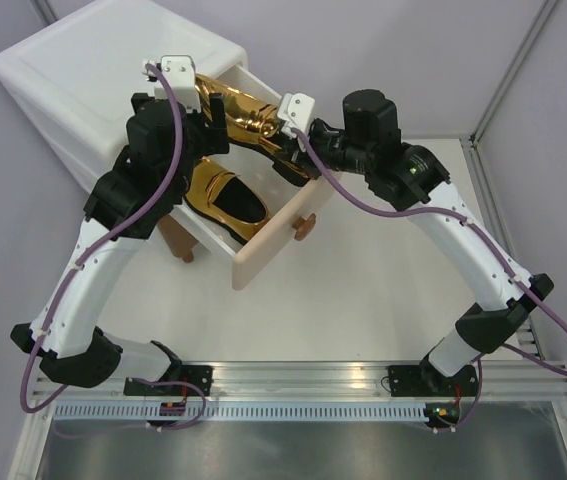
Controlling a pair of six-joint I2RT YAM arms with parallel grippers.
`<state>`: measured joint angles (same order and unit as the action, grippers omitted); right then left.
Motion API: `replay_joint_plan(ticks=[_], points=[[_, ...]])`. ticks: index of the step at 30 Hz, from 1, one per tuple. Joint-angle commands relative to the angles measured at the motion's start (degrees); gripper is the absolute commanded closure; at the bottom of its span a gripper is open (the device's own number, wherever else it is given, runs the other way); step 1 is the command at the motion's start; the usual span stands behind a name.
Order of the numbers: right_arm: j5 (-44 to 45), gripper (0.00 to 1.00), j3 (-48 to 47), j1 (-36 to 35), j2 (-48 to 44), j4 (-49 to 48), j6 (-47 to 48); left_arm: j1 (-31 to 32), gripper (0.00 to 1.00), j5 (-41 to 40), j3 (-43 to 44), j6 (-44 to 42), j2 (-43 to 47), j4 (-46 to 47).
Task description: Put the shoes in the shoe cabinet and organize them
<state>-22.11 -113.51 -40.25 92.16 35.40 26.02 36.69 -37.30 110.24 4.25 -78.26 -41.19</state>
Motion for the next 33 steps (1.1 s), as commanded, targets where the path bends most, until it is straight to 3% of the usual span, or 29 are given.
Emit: replay_joint_plan(ticks=[1, 9, 20, 30, 33], points=[[1.8, 0.99, -0.2, -1.8, -3.3, 0.9, 10.6, -0.6, 0.08, -2.1, -0.3, 2.4, 1.7, 4.9], [6.2, 0.99, 1.5, -6.2, -2.8, 3.8, 16.3, -0.7, 0.09, -2.0, -4.1, 4.2, 3.9, 8.9], [8.5, 0.95, 10.6, -6.9, -7.7, -2.3, 15.3, -1.0, 0.09, -0.5, -4.8, 3.4, 4.3, 10.3], [8.9, 0.99, 4.3, -6.9, -4.2, 2.7, 14.5, -3.7, 0.09, -0.8, -3.9, 2.4, 2.8, 10.0], [9.9, 0.94, 4.7, -7.0, -4.4, 5.2, 15.5, -4.5, 0.09, -0.8, -3.5, 2.5, 2.6, 10.0]])
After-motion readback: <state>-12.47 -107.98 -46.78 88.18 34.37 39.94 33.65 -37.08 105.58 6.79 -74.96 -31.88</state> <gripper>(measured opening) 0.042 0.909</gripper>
